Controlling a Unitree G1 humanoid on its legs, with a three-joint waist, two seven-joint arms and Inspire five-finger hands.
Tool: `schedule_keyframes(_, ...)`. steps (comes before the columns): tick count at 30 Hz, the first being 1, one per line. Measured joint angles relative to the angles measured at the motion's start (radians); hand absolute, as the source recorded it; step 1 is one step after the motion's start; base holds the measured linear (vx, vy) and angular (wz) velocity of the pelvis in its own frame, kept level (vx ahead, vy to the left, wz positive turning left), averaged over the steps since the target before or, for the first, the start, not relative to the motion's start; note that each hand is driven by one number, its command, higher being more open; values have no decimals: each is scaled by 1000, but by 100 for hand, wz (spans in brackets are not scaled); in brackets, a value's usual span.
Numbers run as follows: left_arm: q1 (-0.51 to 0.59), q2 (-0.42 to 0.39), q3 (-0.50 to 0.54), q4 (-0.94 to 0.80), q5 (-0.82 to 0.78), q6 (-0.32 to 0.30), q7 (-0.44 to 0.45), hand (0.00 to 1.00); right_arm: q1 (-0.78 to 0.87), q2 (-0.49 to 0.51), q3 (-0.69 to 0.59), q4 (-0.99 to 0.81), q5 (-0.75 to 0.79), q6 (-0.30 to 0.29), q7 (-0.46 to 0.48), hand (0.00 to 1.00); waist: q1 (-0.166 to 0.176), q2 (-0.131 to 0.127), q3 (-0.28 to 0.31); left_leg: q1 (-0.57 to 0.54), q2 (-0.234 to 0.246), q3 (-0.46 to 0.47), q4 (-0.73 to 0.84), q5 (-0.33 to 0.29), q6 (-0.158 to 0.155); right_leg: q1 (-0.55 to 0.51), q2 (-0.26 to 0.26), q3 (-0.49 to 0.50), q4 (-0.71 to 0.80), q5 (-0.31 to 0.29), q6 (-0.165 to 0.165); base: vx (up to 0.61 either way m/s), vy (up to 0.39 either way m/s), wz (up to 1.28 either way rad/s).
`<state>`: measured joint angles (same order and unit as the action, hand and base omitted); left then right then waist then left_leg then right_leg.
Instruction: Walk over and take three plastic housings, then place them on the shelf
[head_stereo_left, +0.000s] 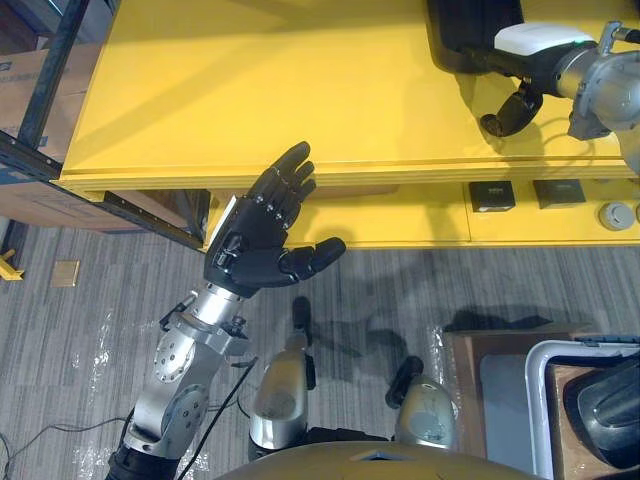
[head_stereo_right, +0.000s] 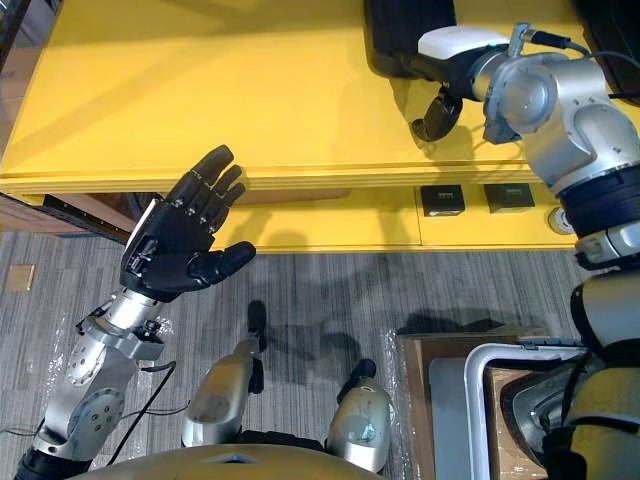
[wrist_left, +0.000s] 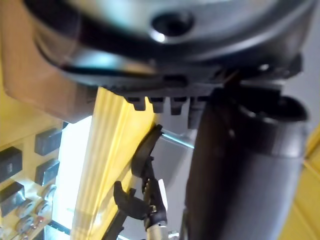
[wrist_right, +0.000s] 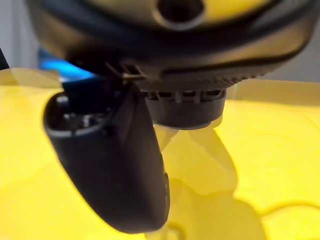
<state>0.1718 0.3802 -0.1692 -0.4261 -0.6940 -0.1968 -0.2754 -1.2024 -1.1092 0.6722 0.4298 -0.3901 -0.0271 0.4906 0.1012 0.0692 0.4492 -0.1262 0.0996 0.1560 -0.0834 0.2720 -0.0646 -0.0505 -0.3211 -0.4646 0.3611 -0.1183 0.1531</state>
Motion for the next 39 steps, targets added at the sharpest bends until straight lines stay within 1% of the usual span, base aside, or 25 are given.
schedule_keyframes(3,5,1,0,-1,3,0,-15,100,36,-4,-20,-68,-30,-2,35,100,-3,-4,-2,12,0,6,0,-3,0,8,0,4,-3,1,2,3,-37,-5)
schedule_keyframes(5,14,2,-1,-1,12,0,-18,100,64,-8,-32,-106,-34,-2,48,100,-7,-10,-5,16,2,7,0,-8,-5,17,4,4,-12,4,5,7,-42,-2)
schedule_keyframes(7,34,12,-3,-1,35,1,-18,100,103,-9,-44,-147,-35,-1,73,100,-10,-33,-20,16,4,9,0,-9,-4,17,7,6,-17,5,6,18,-38,-2)
schedule_keyframes(11,37,28,-8,0,37,3,-18,100,150,-9,-47,-183,-36,-1,119,100,-8,-65,-48,19,8,14,0,-10,-3,20,12,8,-23,5,6,26,-55,-3)
schedule_keyframes(13,37,28,-13,1,38,3,-18,100,162,-9,-47,-195,-37,-1,128,100,-7,-66,-50,27,8,16,0,-12,-3,28,12,8,-26,6,7,8,-33,-3)
schedule_keyframes(14,41,28,-14,1,38,3,-19,100,173,-9,-47,-204,-37,-2,135,100,-8,-64,-56,32,8,17,0,-22,-12,34,13,8,-32,6,7,0,0,0)
schedule_keyframes(18,64,28,-14,1,38,3,-21,100,189,-11,-47,-211,-38,-1,138,100,-9,-62,-74,32,9,20,0,-24,-9,34,14,8,-37,6,7,2,-23,-1)
schedule_keyframes(21,66,28,-15,4,38,3,-22,100,191,-26,-47,-211,-62,0,137,100,-6,-54,-80,30,13,24,0,-24,-9,36,21,10,-50,14,8,8,-41,-3)
schedule_keyframes(25,66,28,-15,4,38,3,-22,100,191,-29,-47,-210,-76,2,131,100,-5,-53,-80,30,14,25,0,-21,-6,36,22,13,-50,15,9,15,-39,-1)
schedule_keyframes(29,66,28,-15,5,40,3,-22,100,191,-29,-48,-209,-108,4,74,100,-6,-52,-82,30,14,26,0,-20,-5,36,22,13,-51,15,9,18,-40,0)
schedule_keyframes(31,68,27,-16,10,40,3,-22,100,191,-29,-48,-201,-118,13,35,100,-5,-51,-94,30,13,26,0,-20,-5,36,22,12,-54,16,9,14,-22,0)
schedule_keyframes(32,72,27,-18,25,40,3,-23,100,191,-29,-49,-194,-118,15,6,100,-4,-48,-111,30,13,27,0,-20,-5,39,24,12,-61,17,11,28,-37,0)
schedule_keyframes(34,78,27,-21,35,40,3,-23,100,191,-29,-57,-190,-117,15,-28,100,-5,-45,-126,30,13,26,0,-20,-5,43,25,9,-68,18,12,32,-43,1)
schedule_keyframes(35,80,27,-22,35,40,3,-24,100,190,-29,-78,-190,-114,15,-60,100,-7,-43,-130,31,14,25,0,-21,-6,45,26,8,-68,18,12,17,-40,1)
schedule_keyframes(39,83,26,-22,35,39,3,-30,100,190,-29,-119,-190,-112,13,-117,100,-16,-36,-135,35,14,25,0,-21,-6,50,26,8,-69,19,12,-4,-17,0)
